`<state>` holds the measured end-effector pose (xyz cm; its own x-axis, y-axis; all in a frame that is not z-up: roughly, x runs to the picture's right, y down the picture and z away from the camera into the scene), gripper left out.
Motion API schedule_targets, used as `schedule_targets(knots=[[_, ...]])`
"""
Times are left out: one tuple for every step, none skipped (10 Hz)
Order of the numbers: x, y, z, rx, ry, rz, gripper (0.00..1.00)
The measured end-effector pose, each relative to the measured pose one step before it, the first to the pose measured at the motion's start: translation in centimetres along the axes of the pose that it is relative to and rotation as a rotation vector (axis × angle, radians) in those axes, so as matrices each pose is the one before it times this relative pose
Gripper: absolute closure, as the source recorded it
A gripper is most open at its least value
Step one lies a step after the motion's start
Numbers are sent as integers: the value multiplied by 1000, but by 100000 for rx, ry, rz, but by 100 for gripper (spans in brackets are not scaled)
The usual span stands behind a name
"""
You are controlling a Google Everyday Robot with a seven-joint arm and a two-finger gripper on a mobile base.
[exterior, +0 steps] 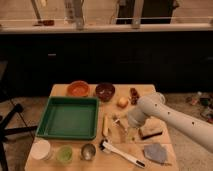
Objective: Place fork in tray
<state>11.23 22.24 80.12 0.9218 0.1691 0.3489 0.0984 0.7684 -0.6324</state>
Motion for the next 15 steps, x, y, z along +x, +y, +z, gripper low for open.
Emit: schedule_targets(knots=[[-101,-9,250,-834,-375,-872,20],[213,273,301,-1507,223,-470,20],[208,121,267,-367,451,-189,20],[125,100,258,151,592,424,20],[77,95,267,308,807,660,20],[212,55,269,875,1564,1583,20],[66,-17,220,851,1230,1394,20],[-10,-100,251,731,1424,1511,20],[-172,-120,387,192,1308,929,20],[-215,-106,229,-15,617,100,20],[-250,-121,280,-101,492,68,20],[-37,-99,280,-222,754,348,20],[6,-100,149,-130,358,300,20],[-15,-120,169,-264,402,199,20],[-63,-138,111,-141,158,123,20]])
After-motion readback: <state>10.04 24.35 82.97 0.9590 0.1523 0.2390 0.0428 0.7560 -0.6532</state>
